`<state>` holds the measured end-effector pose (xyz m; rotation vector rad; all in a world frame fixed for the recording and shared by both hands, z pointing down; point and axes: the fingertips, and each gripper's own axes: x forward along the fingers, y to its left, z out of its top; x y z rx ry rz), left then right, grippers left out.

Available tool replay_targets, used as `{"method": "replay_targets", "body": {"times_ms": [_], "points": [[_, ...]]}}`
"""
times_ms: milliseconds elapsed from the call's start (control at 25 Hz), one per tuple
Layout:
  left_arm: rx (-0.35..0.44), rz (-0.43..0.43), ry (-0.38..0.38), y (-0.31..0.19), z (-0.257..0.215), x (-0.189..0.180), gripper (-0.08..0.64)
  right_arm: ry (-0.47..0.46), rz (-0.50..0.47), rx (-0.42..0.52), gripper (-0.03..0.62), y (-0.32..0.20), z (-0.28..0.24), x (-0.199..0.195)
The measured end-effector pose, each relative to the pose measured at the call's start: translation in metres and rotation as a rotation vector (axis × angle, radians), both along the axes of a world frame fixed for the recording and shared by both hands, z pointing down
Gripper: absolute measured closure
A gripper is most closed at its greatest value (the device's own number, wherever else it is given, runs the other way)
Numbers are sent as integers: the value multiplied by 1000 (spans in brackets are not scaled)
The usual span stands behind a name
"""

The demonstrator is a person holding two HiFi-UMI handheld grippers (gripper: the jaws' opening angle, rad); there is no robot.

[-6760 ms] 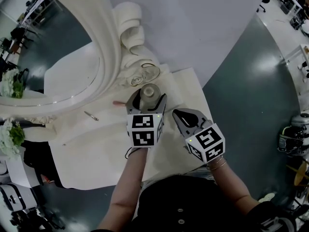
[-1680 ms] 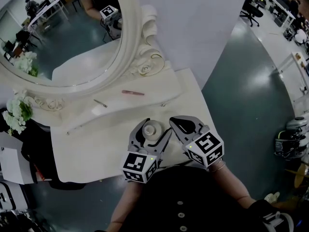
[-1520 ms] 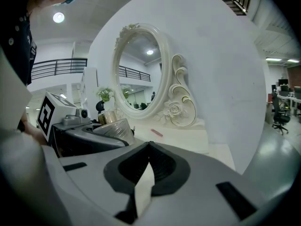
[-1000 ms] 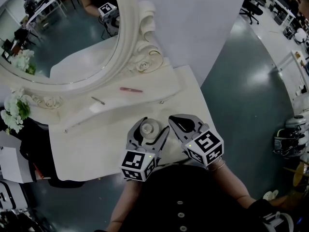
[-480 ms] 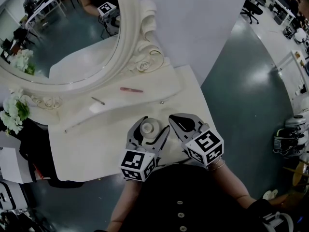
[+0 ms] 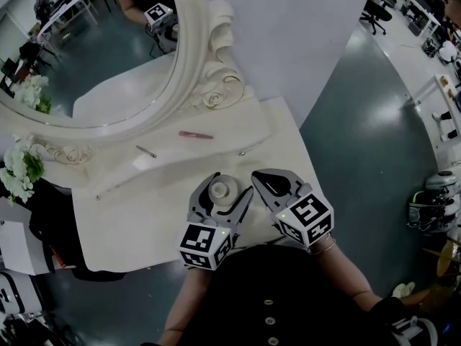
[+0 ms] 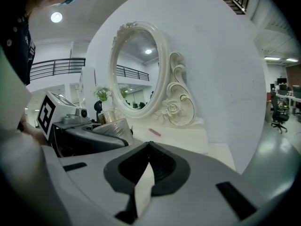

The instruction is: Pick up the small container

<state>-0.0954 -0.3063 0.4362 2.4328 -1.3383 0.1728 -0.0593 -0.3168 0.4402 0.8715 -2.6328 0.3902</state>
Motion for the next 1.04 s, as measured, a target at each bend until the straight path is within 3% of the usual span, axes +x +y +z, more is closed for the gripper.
{"method": "replay_targets", "body": {"times_ms": [1040], "points": [[-4, 20, 12, -3, 1, 0, 242, 16, 4, 0, 589, -7, 2, -3]]}}
